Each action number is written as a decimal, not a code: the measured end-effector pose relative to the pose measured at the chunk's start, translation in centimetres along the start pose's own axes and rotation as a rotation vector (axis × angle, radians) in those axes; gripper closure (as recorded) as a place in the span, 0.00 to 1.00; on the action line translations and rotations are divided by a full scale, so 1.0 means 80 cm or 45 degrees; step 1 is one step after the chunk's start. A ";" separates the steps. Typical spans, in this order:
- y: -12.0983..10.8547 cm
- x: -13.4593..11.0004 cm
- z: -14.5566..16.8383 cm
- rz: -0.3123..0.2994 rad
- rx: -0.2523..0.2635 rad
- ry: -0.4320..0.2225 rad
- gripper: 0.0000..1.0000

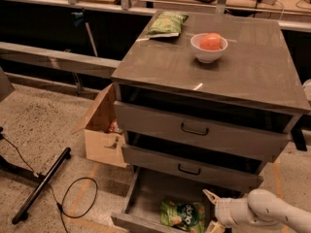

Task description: Pick green rice chip bag from bottom drawer and place on counter

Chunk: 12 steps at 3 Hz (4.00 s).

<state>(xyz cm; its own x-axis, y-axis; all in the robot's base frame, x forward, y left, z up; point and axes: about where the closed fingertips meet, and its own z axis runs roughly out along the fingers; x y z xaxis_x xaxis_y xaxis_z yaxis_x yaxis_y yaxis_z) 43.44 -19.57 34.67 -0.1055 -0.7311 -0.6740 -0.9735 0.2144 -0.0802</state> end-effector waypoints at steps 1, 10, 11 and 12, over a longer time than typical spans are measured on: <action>0.001 0.002 0.007 -0.001 0.006 0.010 0.00; -0.077 0.124 0.222 0.071 0.150 -0.013 0.00; -0.071 0.128 0.236 0.060 0.122 0.001 0.00; -0.065 0.129 0.249 0.046 0.090 0.005 0.18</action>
Offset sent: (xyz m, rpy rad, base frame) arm 0.0496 -0.0080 -0.0715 0.0154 -0.0854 -0.0792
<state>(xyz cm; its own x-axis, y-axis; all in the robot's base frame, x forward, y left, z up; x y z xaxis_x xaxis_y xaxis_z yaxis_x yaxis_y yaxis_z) 51.43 -15.35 13.48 -0.1414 -0.7248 -0.6743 -0.9523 0.2857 -0.1075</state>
